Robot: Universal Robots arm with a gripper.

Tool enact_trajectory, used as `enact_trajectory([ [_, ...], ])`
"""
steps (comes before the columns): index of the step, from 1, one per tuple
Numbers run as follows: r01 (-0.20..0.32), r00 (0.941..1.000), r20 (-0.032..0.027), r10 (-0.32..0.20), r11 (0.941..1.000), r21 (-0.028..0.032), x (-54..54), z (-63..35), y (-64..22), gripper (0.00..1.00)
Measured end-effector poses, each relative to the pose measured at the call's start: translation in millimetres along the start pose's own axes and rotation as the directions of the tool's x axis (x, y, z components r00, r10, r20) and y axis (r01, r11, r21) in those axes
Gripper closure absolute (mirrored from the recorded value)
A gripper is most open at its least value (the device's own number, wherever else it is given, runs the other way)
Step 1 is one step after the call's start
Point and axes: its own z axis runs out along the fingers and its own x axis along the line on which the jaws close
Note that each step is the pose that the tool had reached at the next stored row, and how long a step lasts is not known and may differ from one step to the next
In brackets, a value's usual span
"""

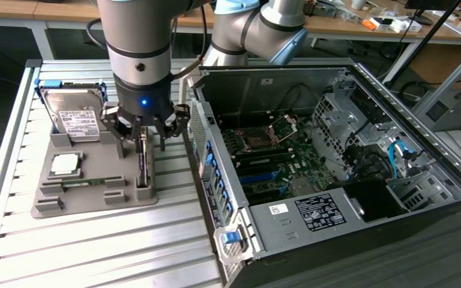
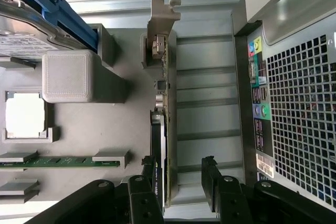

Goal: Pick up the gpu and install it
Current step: 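Pick up the gpu and move the gpu toward the slot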

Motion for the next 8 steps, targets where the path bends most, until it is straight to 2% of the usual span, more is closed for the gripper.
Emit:
enact_trajectory([
  [8,0.0,1.0,0.0,0.0,1.0,-0.0003,0.4,1.6,-0.2,0.52],
])
